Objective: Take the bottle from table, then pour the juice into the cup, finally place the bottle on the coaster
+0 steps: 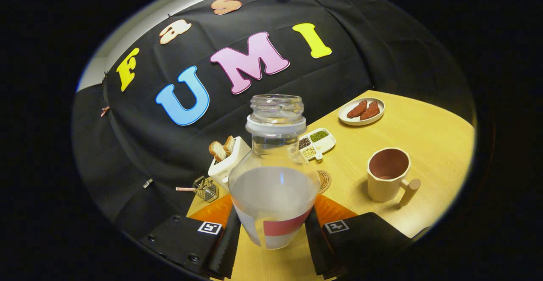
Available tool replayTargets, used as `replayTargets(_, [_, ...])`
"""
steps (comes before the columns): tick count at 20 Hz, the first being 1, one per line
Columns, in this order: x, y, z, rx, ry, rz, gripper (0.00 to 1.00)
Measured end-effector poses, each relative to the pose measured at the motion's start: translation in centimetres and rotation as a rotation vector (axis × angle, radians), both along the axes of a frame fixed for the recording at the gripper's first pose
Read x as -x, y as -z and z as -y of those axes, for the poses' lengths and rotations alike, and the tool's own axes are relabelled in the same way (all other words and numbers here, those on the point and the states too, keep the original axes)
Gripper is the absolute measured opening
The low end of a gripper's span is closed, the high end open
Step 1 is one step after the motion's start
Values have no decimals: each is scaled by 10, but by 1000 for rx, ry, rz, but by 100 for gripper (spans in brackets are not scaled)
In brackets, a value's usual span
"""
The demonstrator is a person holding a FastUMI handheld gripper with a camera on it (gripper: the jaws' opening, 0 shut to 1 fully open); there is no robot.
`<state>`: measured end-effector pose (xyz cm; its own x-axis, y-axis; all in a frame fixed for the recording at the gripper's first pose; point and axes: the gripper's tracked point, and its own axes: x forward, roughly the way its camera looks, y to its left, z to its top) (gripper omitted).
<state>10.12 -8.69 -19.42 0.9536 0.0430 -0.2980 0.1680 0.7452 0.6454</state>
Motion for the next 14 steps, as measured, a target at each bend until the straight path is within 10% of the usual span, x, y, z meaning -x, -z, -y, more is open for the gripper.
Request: replayTargets(14, [-31,33,51,-509,173,-67,72])
